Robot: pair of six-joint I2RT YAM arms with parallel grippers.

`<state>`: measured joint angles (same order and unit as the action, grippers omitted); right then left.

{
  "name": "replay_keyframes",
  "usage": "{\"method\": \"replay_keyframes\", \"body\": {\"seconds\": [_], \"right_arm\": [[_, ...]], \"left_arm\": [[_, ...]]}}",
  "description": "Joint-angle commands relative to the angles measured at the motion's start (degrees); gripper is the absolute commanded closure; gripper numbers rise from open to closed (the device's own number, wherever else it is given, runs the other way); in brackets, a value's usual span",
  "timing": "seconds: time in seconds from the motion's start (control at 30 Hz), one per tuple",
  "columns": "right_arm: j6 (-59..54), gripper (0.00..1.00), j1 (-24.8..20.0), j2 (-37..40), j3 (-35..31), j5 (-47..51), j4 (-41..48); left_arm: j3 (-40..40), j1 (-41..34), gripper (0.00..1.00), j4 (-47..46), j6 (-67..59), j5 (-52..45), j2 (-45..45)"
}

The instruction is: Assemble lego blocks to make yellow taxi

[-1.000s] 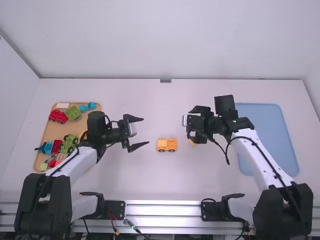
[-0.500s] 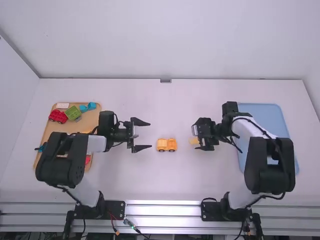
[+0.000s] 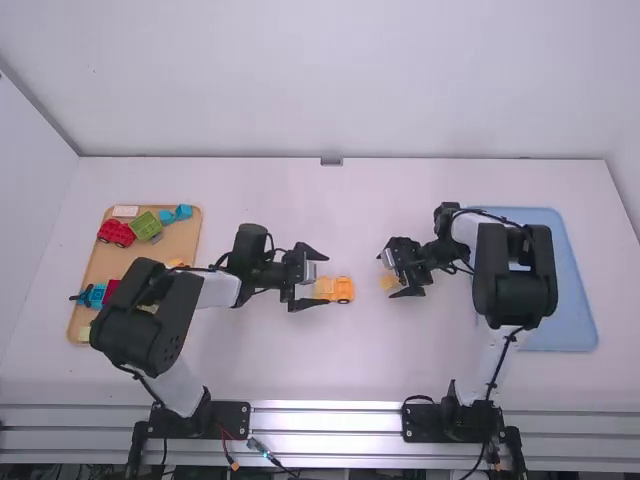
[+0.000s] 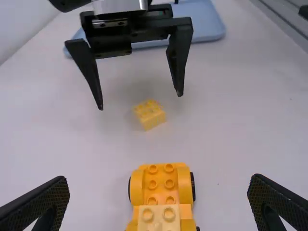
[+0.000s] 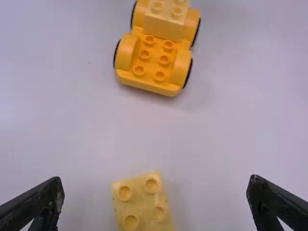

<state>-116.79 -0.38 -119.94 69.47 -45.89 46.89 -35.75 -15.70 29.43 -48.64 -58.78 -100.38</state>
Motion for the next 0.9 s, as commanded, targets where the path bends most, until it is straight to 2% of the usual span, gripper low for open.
{"method": "replay_keyframes", "body": {"seconds": [0.0, 0.13, 0.2, 0.23, 0.27, 0.47, 0.87], "right_arm": [[-3.23, 0.01, 0.00, -3.69, 4.42, -0.15, 2.86], [-3.23, 0.01, -0.15, -7.61, 8.00, 0.66, 6.45], [-3.26, 0.08, -0.44, -8.81, 8.63, 1.22, 7.54], [-3.23, 0.08, -0.44, -9.01, 8.61, 1.27, 7.63], [-2.93, 0.00, -0.42, -9.03, 8.13, 1.44, 7.45], [-3.26, 0.01, 0.68, -8.96, 6.84, 5.49, 6.95], [-2.64, 0.00, 0.35, -8.96, 6.62, 5.42, 4.57]], "left_arm": [[-0.74, -0.81, 0.01, 0.04, 0.85, 4.07, -0.22], [-0.76, -1.11, 0.01, 0.02, 0.83, 4.42, -0.22], [-0.79, -1.11, 0.01, 0.02, 0.81, 4.50, -0.22], [-0.76, -1.11, 0.01, 0.02, 0.83, 4.52, -0.22], [-0.76, -1.11, 0.01, 0.07, 0.81, 4.46, -0.22], [-0.70, -1.11, 0.01, 1.33, 0.85, 4.48, -0.22], [-0.74, -0.98, 0.01, 1.49, 0.83, 4.35, -0.22]]}}
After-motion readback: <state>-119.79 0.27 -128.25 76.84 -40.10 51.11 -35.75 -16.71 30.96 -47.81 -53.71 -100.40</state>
